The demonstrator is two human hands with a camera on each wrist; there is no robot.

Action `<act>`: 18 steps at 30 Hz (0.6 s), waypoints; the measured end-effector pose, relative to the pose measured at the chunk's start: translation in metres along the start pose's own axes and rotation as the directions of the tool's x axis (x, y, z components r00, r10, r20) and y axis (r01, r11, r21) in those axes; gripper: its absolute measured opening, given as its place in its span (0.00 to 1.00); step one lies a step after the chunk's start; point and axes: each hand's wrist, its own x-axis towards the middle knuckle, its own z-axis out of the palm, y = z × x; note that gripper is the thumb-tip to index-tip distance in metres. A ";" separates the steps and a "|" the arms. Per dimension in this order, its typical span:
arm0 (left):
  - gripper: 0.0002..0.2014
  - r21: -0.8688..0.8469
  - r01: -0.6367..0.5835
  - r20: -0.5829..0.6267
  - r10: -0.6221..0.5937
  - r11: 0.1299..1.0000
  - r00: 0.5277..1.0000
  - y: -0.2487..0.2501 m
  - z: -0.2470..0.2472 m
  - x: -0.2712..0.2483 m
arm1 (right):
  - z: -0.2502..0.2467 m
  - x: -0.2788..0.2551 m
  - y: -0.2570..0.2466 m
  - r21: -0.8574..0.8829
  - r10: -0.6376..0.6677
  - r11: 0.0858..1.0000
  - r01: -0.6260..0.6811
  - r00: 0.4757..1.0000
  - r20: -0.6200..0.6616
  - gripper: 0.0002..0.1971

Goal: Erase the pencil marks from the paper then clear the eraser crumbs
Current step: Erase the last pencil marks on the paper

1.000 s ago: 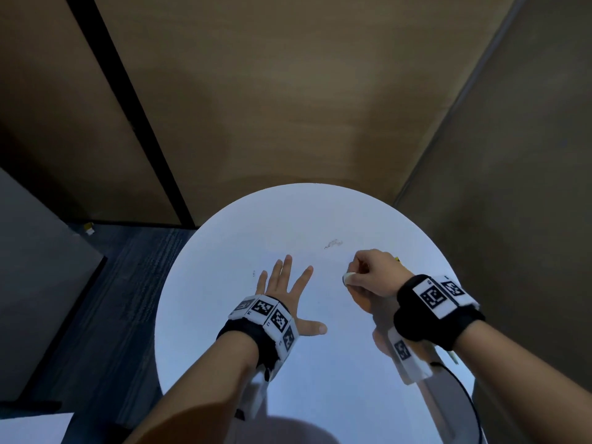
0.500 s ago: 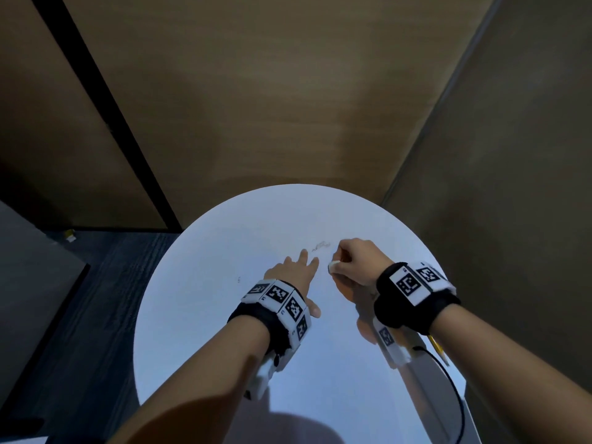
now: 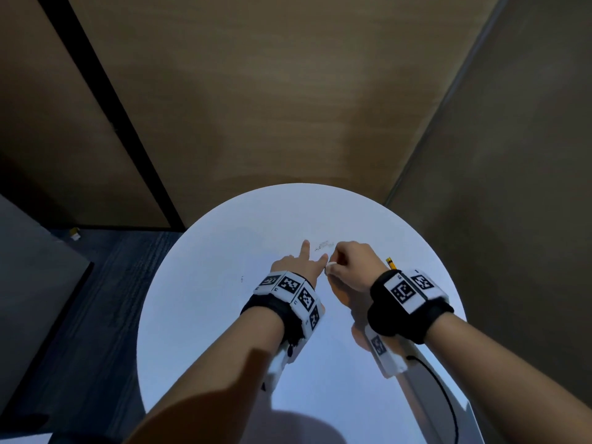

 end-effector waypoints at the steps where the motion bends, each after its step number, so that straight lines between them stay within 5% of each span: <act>1: 0.41 -0.001 -0.002 -0.004 0.002 1.000 1.000 0.000 0.000 0.001 | 0.002 -0.006 0.001 0.004 -0.008 1.000 0.008 1.000 0.011 0.09; 5: 0.40 0.001 -0.010 -0.022 0.010 1.000 1.000 -0.001 0.004 0.001 | 0.003 -0.027 0.006 0.006 -0.020 1.000 0.019 0.990 0.139 0.10; 13: 0.48 -0.019 -0.019 -0.004 0.019 1.000 1.000 -0.002 0.003 -0.003 | 0.002 0.013 -0.003 0.025 0.118 0.993 -0.117 0.991 -0.058 0.06; 18: 0.44 -0.035 -0.012 -0.017 0.012 0.999 1.000 -0.003 0.004 0.000 | 0.012 -0.026 -0.001 -0.021 0.037 0.999 -0.036 0.998 0.048 0.07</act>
